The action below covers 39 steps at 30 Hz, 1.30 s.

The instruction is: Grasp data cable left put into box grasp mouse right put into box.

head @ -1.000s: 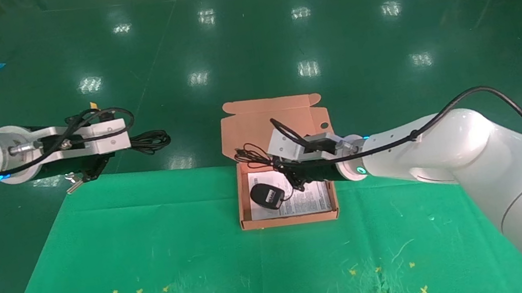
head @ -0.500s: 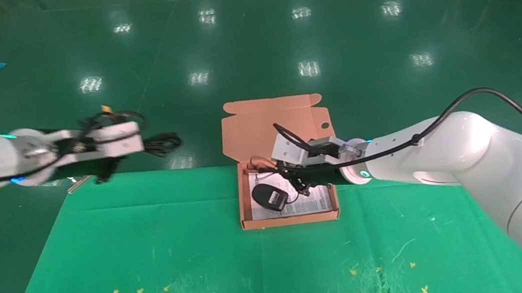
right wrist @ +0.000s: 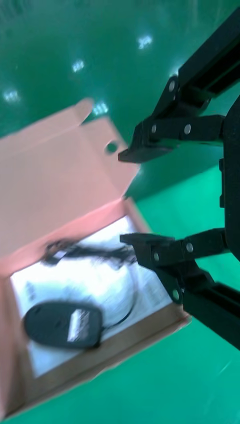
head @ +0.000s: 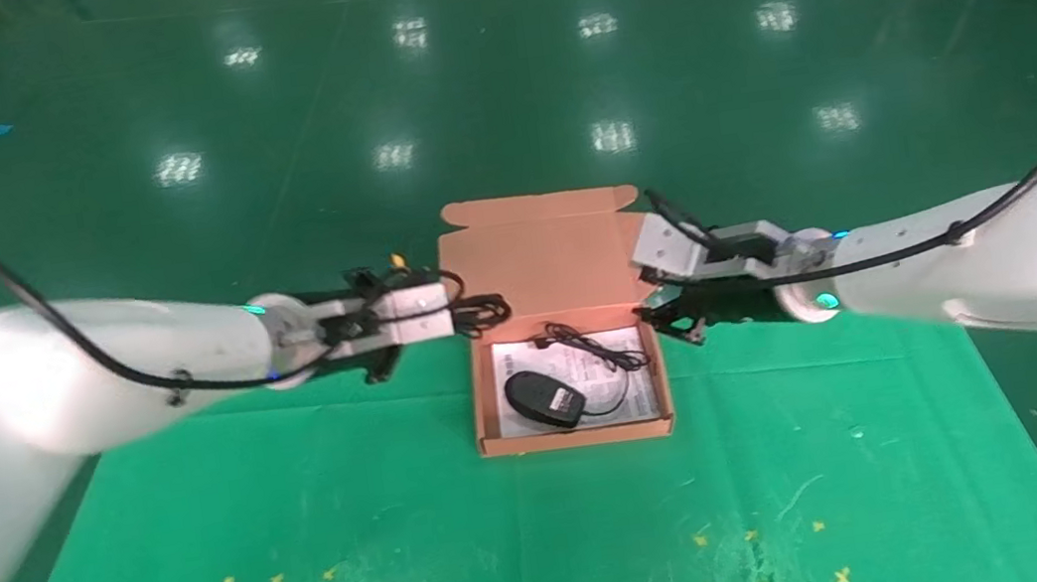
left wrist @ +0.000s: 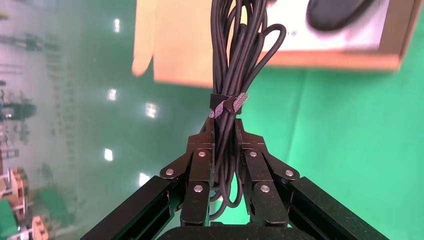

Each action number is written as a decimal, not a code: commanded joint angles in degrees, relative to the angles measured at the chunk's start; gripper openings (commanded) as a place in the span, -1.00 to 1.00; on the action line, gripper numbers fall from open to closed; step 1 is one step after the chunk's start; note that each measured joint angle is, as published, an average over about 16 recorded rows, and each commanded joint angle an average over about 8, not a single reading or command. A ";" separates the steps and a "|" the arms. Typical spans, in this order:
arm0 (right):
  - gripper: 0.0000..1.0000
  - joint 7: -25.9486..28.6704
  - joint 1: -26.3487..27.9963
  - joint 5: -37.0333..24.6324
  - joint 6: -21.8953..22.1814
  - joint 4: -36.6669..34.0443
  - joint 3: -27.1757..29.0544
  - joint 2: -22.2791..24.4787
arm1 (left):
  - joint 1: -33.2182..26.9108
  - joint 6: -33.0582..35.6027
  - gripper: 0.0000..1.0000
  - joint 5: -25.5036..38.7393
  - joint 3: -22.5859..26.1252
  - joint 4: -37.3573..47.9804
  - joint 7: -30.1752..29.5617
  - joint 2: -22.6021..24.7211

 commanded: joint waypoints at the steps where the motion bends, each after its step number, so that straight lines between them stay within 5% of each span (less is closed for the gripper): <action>1: 1.00 0.33 0.35 -0.29 -0.16 0.99 -0.01 1.90 | 0.59 -2.68 -1.00 -0.89 0.09 4.04 2.30 2.83; 11: 1.00 5.22 1.24 -2.77 -1.09 10.13 -0.72 10.71 | 3.14 -9.95 -1.00 -12.90 3.74 8.14 13.08 6.91; 22: 1.00 12.34 1.22 -6.15 -0.74 20.33 -1.61 17.25 | 3.50 -13.79 -1.00 -24.37 12.43 6.96 17.60 7.11; 30: 1.00 14.92 1.26 -7.76 -0.49 23.57 -2.05 18.87 | 2.96 -14.25 1.00 -28.27 15.91 8.19 17.26 7.16; 39: 1.00 14.86 1.22 -7.81 -0.42 23.48 -2.10 18.83 | 2.83 -14.13 1.00 -28.24 15.87 8.23 17.37 7.14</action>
